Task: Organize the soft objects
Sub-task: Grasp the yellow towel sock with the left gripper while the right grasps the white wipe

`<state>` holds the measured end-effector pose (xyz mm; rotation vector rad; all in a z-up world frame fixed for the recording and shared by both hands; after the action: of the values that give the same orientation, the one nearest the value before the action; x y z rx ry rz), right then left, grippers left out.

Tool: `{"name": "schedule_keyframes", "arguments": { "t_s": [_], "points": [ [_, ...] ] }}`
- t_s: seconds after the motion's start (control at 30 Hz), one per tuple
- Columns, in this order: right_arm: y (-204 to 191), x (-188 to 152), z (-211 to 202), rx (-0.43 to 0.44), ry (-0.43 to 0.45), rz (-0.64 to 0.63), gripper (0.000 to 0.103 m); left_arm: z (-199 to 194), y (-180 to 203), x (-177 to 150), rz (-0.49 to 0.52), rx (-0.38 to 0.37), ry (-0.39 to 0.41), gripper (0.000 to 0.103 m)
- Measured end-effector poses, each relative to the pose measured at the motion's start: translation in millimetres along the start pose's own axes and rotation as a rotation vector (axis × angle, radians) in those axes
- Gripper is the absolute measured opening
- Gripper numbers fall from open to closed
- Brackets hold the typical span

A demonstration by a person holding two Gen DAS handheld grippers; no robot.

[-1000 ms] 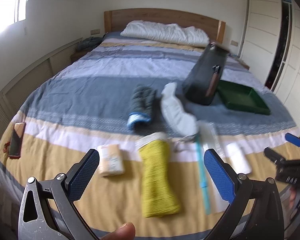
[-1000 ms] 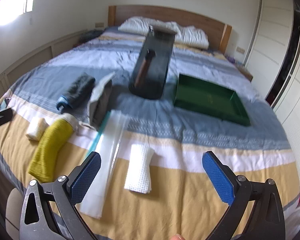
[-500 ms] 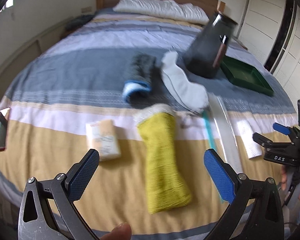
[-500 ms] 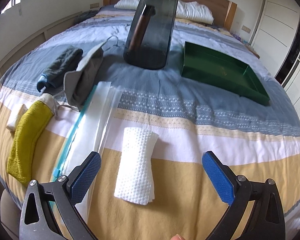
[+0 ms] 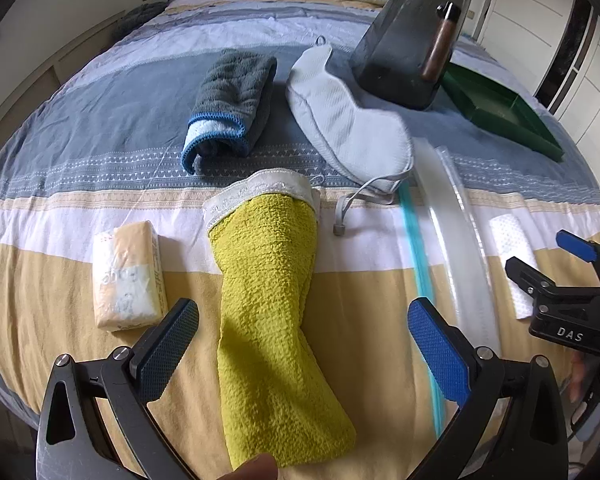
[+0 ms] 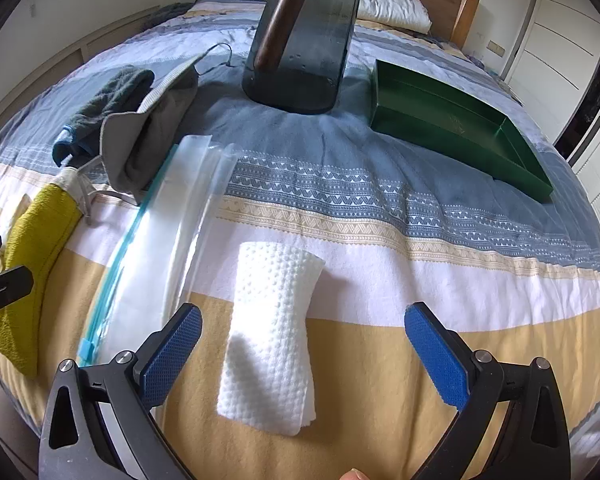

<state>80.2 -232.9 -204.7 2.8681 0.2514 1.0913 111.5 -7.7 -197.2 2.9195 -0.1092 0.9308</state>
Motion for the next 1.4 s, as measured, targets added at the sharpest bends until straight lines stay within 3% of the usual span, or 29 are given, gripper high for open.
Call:
{"name": "schedule_keyframes", "arguments": {
  "t_s": [0.27,0.47,0.63,0.8,0.97,1.2,1.33,1.4],
  "points": [
    [-4,3,12,-0.011,-0.021,-0.014,0.102,19,-5,0,-0.039,0.004,-0.046,0.102],
    [-10,2,22,0.012,-0.046,-0.029,0.087,32,-7,-3,-0.059,0.001,-0.076,0.102],
    [-11,2,28,0.031,-0.054,-0.030,0.081,39,-9,-4,-0.065,0.000,-0.087,0.102],
    [-16,2,29,0.070,-0.057,-0.047,0.059,45,-11,-5,-0.085,-0.013,-0.100,0.102],
    [-21,1,27,0.101,-0.057,-0.067,0.044,47,-9,-4,-0.086,-0.019,-0.112,0.102],
    [-18,1,27,0.148,-0.066,-0.057,0.018,56,1,-6,-0.046,-0.008,-0.139,0.090],
    [-17,1,25,0.165,-0.063,-0.054,0.014,59,-1,-4,-0.063,-0.009,-0.141,0.080],
    [-16,2,25,0.170,-0.063,-0.050,0.014,60,-5,-3,-0.076,-0.011,-0.138,0.070]
  ]
}}
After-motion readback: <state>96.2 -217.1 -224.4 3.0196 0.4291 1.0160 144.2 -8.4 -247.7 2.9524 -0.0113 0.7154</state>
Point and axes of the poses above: each gripper's, at about its wrist camera, not at the fingertips, and z roughly the way its jaws point, y to its right, x to its top, the point moved 3 cm from there along z, roughly the way its jaws point, and after that the axes turned 8 degrees about y, right-handed, at the moved point
